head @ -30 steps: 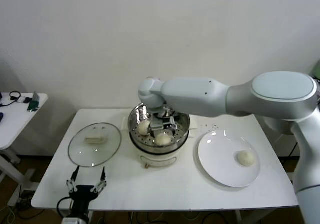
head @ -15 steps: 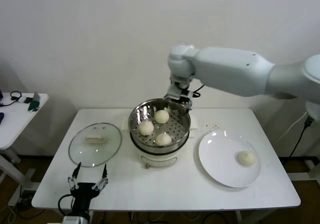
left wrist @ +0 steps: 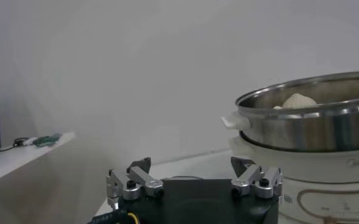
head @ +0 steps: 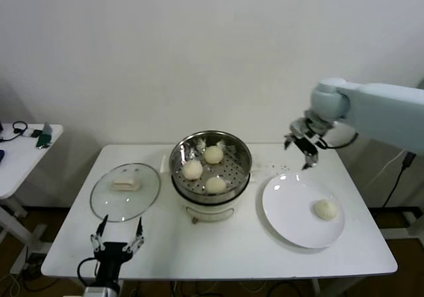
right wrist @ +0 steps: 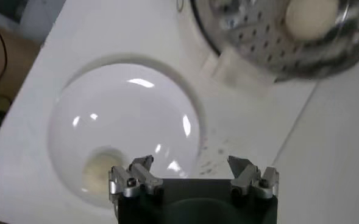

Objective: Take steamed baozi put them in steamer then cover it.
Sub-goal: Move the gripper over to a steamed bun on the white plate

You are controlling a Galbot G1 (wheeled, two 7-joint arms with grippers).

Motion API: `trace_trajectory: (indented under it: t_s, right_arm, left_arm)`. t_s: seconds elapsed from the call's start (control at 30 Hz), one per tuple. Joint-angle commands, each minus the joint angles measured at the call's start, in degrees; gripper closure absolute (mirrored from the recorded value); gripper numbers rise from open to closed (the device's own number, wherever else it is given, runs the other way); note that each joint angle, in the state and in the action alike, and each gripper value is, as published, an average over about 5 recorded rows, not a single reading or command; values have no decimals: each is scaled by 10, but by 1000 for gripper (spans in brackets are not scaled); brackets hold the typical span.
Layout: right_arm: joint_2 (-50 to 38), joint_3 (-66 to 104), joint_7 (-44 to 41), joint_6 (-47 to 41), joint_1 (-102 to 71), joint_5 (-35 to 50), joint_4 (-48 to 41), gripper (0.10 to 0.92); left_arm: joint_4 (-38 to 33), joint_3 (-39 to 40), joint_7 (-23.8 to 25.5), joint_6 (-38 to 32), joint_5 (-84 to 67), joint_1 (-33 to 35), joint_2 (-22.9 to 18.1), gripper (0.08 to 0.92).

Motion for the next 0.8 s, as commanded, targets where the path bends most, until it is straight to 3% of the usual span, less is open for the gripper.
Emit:
trace_trajectory:
  t_s: [0.03, 0.27, 0.8]
  right_arm:
    - [-149, 93, -4, -58, -174, -72, -25, 203]
    - [-148, 228, -7, -36, -325, -156, -83, 203]
    - [-82, 318, 5, -38, -400, -158, -157, 203]
  left_arm:
    - [-4, -2, 0, 1, 1, 0, -1, 177]
    - [-5, -7, -1, 2, 4, 8, -1, 177]
    - [0, -5, -3, 6, 21, 8, -7, 177]
